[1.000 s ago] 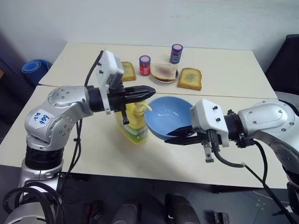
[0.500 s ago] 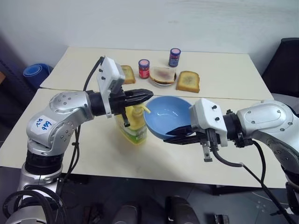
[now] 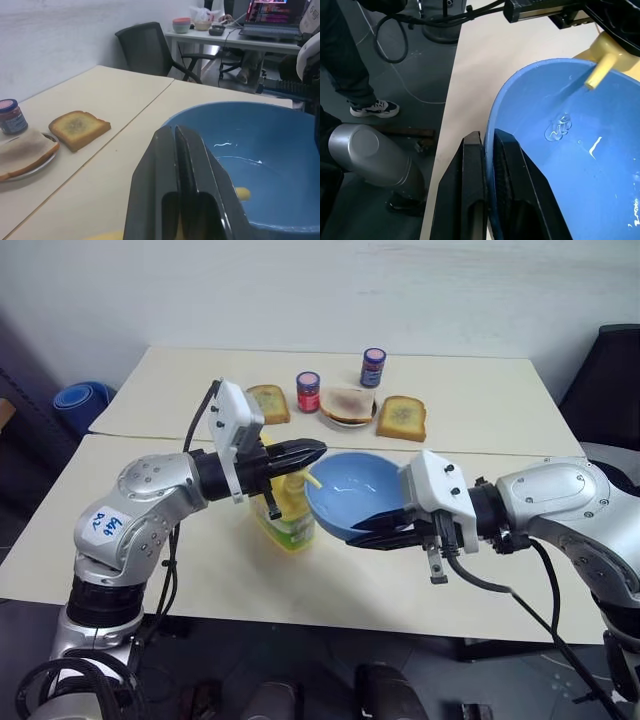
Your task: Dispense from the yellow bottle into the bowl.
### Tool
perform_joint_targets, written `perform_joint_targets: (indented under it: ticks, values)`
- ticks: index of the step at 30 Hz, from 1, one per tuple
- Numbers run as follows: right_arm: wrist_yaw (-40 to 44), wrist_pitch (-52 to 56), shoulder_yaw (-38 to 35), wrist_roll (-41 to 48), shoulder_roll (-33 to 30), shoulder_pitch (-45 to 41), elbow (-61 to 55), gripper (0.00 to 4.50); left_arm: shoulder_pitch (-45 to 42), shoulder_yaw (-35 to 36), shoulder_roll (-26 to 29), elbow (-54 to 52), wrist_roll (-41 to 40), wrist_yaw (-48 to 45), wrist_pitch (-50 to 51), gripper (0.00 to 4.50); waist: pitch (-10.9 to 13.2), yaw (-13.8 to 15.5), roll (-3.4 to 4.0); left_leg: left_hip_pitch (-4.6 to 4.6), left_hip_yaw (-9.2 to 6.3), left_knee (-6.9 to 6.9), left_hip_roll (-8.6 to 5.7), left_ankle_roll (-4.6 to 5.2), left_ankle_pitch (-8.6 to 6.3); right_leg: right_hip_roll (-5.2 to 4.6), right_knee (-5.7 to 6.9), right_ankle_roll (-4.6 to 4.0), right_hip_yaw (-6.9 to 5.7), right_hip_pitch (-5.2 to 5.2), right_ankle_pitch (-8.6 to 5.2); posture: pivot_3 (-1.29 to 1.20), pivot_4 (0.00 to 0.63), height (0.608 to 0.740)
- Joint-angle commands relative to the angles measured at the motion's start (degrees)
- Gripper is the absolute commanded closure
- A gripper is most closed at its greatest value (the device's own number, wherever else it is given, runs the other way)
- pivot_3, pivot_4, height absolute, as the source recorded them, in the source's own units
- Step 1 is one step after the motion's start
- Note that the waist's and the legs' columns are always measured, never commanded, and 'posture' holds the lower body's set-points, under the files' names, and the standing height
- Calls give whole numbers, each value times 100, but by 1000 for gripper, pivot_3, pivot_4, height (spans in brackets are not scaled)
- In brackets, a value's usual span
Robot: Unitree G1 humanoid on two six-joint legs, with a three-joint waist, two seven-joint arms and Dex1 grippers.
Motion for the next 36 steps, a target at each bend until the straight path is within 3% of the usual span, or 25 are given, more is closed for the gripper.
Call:
perform_joint_targets:
  ticks: [1, 6, 12, 18, 22, 24, 30, 36]
  values:
    - [34, -384, -186, -204, -72, 85, 61, 4500, 197, 128, -130, 442, -198, -37, 303, 4397, 1, 8, -2, -2, 0, 0, 0, 0, 0, 0, -1, 0, 0, -1, 0, 0, 150, 740]
    - [373, -1471, -492, -845, -414, 879, 754, 4500, -132, 1110, -35, 396, -1032, -272, 260, 4397, 29, 15, -26, -29, -1, 1, -1, 1, 0, 0, -4, 0, -3, -22, 0, 0, 150, 740]
    - [843, -4135, -820, -1881, -259, 1991, 2989, 4500, 707, 1932, 956, 299, -1489, -1328, 359, 4397, 59, -26, -44, -113, -1, 21, -9, 1, 0, 1, 22, 1, -2, -114, 1, 0, 150, 740]
    - [1169, -6206, -783, -2470, 168, 1967, 5527, 4500, 2257, 2263, 1305, 544, -614, -1769, -538, 4397, 76, -109, -37, -110, 0, 34, -9, -1, 2, -1, 25, 0, -2, -111, 1, 0, 150, 740]
    - [1333, -6487, -813, -2506, 389, 1774, 6406, 4500, 2933, 2215, 1198, 608, -153, -1818, -1099, 4397, 83, -126, -24, -108, -1, 38, -8, -4, 5, -1, 32, -3, 1, -111, 3, 0, 150, 740]
    - [1326, -6664, -855, -2528, 483, 1734, 6672, 4500, 3210, 2131, 1123, 651, 30, -1829, -1305, 3849, 84, -135, -22, -108, -1, 34, -8, -4, 5, -1, 29, -3, 3, -112, 3, 0, 150, 740]
    - [1309, -6660, -1280, -2084, 568, 2204, 6196, 2723, 3749, 2041, 832, 1078, 589, -1861, -2126, 2224, 85, -103, -18, -110, -1, 33, -7, -4, 4, -1, 27, -3, 2, -112, 3, 0, 150, 740]
    - [772, -6574, -2101, -1437, 727, 3729, 4131, 654, 4272, 2062, 654, 1726, 1160, -2046, -3412, 390, 85, -64, -16, -108, -2, 28, -7, -2, 1, -3, 23, -2, 1, -108, 3, 0, 150, 740]
